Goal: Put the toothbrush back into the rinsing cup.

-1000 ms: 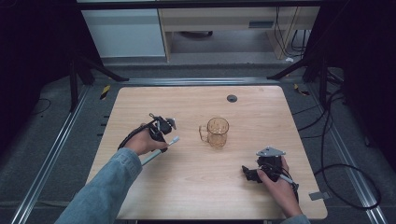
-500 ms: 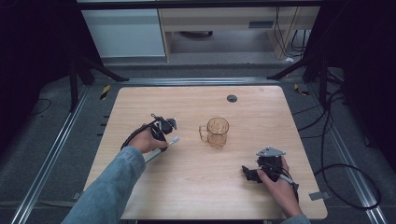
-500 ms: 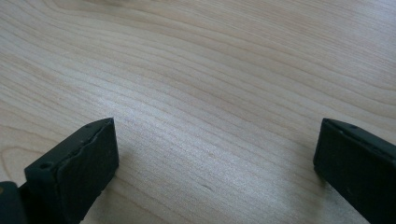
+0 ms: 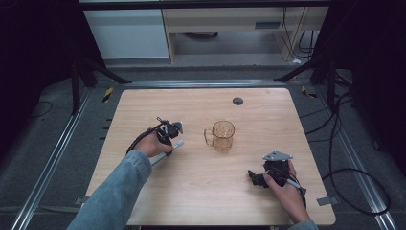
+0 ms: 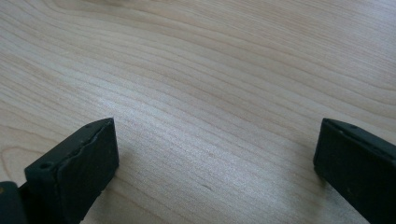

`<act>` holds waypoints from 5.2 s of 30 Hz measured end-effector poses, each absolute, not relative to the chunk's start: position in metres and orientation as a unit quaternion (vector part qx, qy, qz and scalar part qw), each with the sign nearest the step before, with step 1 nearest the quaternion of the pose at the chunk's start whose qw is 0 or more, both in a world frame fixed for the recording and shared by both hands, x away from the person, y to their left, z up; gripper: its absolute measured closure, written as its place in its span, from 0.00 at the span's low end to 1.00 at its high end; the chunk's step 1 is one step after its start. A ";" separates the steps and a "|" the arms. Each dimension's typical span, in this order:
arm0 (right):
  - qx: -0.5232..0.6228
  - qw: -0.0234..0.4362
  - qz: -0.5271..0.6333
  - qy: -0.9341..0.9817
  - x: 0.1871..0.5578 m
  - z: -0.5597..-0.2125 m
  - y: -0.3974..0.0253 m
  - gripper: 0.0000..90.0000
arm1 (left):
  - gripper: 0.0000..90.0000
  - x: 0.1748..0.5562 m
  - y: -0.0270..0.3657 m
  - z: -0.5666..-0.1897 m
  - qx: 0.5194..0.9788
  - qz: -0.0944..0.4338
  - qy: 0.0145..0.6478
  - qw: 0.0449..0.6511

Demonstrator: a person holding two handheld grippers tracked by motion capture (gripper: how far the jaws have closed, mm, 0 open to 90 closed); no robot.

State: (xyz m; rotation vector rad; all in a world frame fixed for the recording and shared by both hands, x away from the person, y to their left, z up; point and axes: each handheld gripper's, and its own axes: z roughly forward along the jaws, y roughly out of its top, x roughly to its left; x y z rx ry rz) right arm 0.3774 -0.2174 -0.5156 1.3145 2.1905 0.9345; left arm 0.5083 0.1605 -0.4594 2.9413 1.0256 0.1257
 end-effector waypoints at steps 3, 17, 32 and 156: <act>0.473 0.209 0.336 0.787 0.377 -0.516 -0.217 0.00 | 0.79 0.509 0.160 -0.460 0.944 0.041 0.328 0.011; 0.472 0.209 0.336 0.788 0.377 -0.516 -0.217 0.00 | 0.86 0.510 0.160 -0.462 0.944 0.034 0.329 0.010; 0.471 0.210 0.336 0.788 0.378 -0.516 -0.218 0.00 | 0.88 0.509 0.163 -0.462 0.943 0.030 0.330 0.020; 0.471 0.204 0.337 0.789 0.377 -0.515 -0.218 0.00 | 0.88 0.436 0.093 -0.392 0.624 0.323 0.328 0.632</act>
